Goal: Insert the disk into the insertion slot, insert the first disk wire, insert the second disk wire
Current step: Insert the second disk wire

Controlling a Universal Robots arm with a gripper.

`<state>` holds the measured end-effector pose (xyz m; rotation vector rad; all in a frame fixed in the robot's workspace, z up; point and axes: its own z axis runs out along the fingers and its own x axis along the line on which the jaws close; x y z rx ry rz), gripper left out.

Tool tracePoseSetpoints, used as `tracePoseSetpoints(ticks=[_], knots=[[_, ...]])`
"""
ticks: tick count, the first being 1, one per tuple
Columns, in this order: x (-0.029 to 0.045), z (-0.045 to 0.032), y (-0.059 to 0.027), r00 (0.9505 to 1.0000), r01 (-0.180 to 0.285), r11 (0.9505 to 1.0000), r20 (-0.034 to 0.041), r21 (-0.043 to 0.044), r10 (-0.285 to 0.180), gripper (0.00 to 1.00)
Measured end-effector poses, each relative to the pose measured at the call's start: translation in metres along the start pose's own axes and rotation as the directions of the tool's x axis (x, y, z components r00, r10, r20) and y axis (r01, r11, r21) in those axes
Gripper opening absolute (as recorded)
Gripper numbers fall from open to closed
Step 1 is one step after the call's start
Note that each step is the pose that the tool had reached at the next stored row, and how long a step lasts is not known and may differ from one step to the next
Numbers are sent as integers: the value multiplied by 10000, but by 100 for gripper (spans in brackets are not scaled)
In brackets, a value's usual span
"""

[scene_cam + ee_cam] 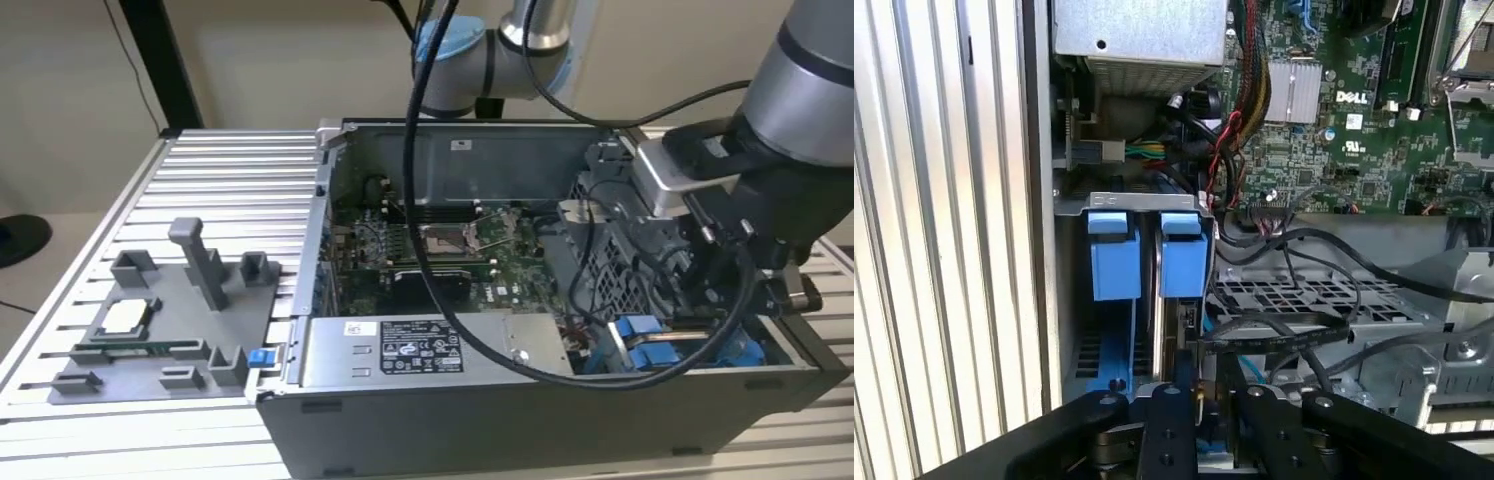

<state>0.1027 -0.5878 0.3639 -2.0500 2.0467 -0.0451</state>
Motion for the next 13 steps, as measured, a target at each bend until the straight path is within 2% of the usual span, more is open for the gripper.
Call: tracePoseSetpoints(ticks=[6,13], knots=[[-39,-252,-50,10000,-1,10000,-2,-7,1,100],[-40,-258,-51,10000,-3,10000,1,-12,3,100]])
